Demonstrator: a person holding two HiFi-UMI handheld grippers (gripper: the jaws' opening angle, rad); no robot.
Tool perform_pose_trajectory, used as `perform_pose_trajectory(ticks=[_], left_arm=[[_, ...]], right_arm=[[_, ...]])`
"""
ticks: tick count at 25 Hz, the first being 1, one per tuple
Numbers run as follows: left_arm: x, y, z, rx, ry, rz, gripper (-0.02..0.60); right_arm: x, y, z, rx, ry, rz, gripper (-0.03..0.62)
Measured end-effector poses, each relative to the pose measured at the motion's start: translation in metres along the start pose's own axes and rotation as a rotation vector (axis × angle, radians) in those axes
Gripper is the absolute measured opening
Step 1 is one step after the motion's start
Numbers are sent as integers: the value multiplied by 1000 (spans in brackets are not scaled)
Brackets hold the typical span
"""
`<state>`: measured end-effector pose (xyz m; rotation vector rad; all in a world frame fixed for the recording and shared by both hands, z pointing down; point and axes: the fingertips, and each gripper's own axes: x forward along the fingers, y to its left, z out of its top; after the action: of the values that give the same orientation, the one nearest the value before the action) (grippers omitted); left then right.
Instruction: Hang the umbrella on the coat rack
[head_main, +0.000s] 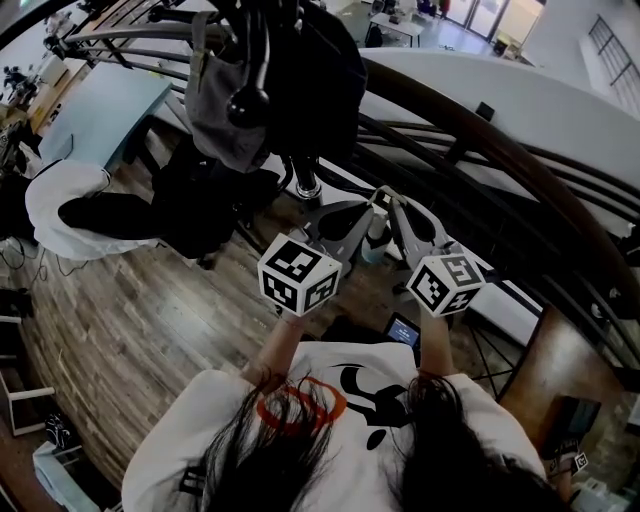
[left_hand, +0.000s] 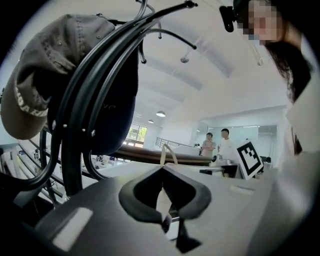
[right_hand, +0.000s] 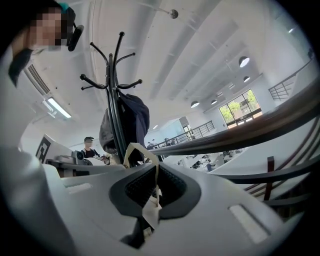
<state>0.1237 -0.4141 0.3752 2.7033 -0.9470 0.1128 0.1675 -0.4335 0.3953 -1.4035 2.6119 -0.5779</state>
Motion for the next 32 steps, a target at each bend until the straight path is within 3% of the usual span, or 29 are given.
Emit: perform_pose_trajectory(ticks=[9, 21, 32], left_arm=[[18, 6, -17, -5, 59, 21, 0], [11, 28, -36, -23, 130, 63, 0], [9, 27, -44, -17, 136, 45, 0]], right_arm=[[9, -24, -11, 4, 40, -4, 21], [33, -20, -42, 18, 122, 25, 23], [46, -10, -56, 12, 145, 49, 23]])
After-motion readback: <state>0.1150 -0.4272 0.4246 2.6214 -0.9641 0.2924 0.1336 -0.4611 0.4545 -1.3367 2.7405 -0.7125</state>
